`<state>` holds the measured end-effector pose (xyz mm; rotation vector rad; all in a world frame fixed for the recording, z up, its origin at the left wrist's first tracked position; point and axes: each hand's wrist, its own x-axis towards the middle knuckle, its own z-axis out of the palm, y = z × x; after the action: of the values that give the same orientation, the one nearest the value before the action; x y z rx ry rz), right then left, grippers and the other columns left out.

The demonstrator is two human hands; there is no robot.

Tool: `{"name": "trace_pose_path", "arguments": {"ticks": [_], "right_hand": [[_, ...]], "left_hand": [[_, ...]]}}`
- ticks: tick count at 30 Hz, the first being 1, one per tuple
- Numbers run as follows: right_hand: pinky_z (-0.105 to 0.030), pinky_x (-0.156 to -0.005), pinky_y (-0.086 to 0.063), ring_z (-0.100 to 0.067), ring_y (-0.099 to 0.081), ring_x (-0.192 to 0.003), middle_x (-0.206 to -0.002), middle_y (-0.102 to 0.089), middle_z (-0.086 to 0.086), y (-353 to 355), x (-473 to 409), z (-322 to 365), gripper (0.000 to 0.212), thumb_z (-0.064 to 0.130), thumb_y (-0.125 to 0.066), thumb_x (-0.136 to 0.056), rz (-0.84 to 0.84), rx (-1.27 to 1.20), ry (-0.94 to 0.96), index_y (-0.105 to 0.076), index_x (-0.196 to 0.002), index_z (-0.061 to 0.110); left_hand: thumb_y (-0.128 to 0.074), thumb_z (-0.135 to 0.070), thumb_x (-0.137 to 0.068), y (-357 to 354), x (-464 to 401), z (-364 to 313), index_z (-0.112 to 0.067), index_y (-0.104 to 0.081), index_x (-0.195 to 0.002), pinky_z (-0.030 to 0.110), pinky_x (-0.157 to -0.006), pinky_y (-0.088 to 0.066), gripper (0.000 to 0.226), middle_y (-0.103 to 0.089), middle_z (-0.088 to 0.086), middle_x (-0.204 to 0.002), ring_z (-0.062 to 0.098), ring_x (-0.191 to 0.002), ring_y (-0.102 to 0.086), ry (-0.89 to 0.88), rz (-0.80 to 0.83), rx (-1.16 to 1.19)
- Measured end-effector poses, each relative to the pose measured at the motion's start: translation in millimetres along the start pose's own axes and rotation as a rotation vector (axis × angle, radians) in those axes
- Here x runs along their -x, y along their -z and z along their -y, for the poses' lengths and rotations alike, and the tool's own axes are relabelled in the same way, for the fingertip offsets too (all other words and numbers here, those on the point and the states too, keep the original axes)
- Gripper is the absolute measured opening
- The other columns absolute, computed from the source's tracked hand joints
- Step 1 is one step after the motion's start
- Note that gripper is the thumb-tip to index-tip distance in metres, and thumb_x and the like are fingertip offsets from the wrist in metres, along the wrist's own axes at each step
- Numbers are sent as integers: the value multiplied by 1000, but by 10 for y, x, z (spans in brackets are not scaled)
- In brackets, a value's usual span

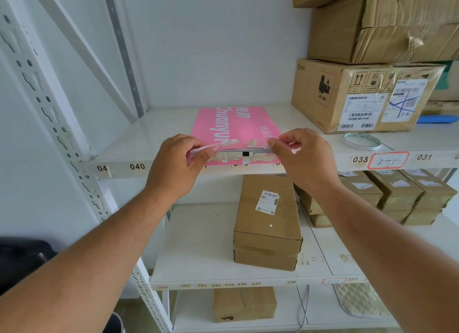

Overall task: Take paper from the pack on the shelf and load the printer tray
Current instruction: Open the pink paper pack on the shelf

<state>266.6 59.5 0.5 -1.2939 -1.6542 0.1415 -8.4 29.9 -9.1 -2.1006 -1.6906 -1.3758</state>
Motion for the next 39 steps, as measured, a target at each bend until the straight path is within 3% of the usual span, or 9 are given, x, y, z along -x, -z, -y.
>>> {"name": "trace_pose_path", "arguments": {"ticks": [7,10,16,19,22,27,32,34,39], "right_hand": [[-24,-68,-42,2,-55,-80,-117,-60,6,-7,56,55,39,52,-70,-93,61,17,-72,-71,-116,21],[-28,-73,-46,-4,-60,-84,-123,-60,4,13,70,71,42,52,-71,-93,86,24,-83,-70,-120,21],[-30,-76,-51,-3,-61,-87,-127,-57,7,43,70,61,44,54,-72,-92,133,36,-92,-67,-123,24],[-32,-80,-51,-13,-65,-101,-132,-58,5,33,73,63,45,54,-70,-92,139,51,-103,-66,-125,24],[-33,-89,-47,-20,-60,-118,-136,-60,1,-4,59,102,49,50,-68,-93,126,98,-73,-63,-133,23],[-42,-105,-45,-27,-50,-131,-143,-57,-2,-45,-7,274,63,52,-67,-91,192,130,-61,-54,-144,21],[-43,-105,-44,-27,-48,-133,-142,-57,-2,-66,-25,333,68,59,-67,-88,236,172,-50,-52,-144,22],[-43,-104,-43,-28,-47,-133,-142,-57,-2,-69,-9,335,71,62,-68,-88,261,203,-27,-52,-144,22],[-43,-102,-43,-29,-48,-130,-140,-58,-3,-65,4,333,68,61,-68,-89,267,208,-16,-54,-141,20]], "left_hand": [[-48,-49,-103,45,81,-73,-19,-72,-96,40,-69,-54,39,-70,-4,-91,23,-84,-61,-88,-15,-210],[-42,-53,-102,37,94,-52,-15,-69,-92,40,-66,-53,48,-70,-2,-89,26,-83,-61,-117,-25,-247],[-47,-48,-102,45,69,-15,-12,-72,-101,41,-67,-57,44,-74,2,-97,29,-85,-68,-194,-48,-260],[-61,-54,-94,35,137,35,-18,-64,-125,39,-86,-57,48,-70,1,-123,23,-105,-67,-43,-12,-58],[-79,-50,-83,-18,277,51,-22,-44,-146,36,-103,-48,77,-54,-2,-144,15,-129,-53,229,-17,102],[-73,-27,-93,-65,247,-101,-19,-58,-132,32,-97,-53,43,-63,-9,-125,5,-105,-60,349,-75,290],[-68,-34,-97,38,157,-149,-19,-64,-132,12,-86,-46,39,-66,-9,-123,2,-101,-62,411,-48,286],[-69,-33,-96,90,171,-109,-21,-67,-129,19,-91,-52,35,-69,-11,-119,-4,-99,-64,338,-34,235],[-69,-20,-94,239,217,76,-22,-72,-118,41,-83,-61,24,-70,-6,-113,14,-101,-69,63,-20,-75]]}}
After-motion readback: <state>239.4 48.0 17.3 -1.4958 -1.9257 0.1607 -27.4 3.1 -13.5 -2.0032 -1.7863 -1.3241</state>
